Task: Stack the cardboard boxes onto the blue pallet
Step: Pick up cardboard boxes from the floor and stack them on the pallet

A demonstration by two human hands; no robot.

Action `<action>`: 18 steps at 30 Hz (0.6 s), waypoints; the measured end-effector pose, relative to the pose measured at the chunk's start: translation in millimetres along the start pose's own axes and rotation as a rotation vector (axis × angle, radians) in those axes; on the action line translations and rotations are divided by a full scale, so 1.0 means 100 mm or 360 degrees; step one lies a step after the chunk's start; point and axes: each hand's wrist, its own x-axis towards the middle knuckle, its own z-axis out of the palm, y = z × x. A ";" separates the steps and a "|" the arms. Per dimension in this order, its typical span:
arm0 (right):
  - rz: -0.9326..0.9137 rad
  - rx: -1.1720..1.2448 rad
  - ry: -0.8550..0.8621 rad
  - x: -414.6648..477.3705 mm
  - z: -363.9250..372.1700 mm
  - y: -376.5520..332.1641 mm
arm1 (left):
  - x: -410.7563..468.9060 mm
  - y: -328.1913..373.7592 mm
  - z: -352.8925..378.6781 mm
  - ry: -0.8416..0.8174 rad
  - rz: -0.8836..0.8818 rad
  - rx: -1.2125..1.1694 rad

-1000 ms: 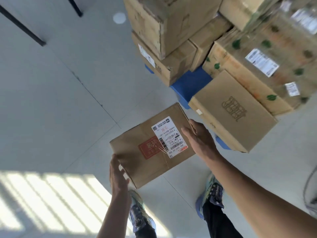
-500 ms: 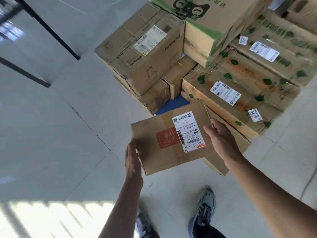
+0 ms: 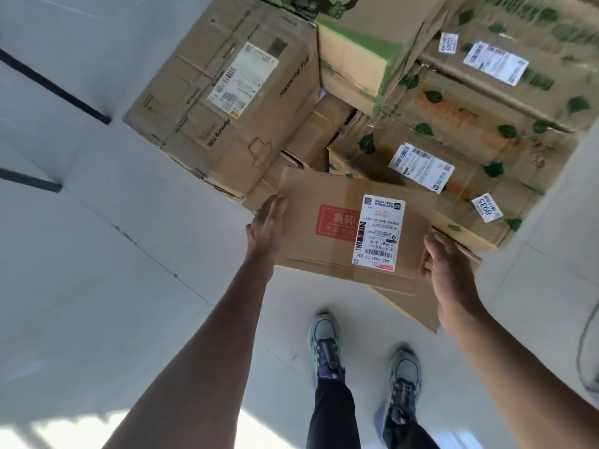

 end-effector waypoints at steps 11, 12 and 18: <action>0.0189 0.0135 0.0105 -0.07 0.02 0.15 | 0.40 0.14 0.20 -0.0204 -0.0014 0.0042; 0.0207 0.0171 0.0118 -0.09 -0.02 0.16 | 0.40 0.16 0.23 -0.0266 -0.0010 0.0023; 0.0335 0.0312 0.0187 -0.19 -0.42 0.25 | 0.27 0.30 0.52 -0.0636 -0.0035 0.0115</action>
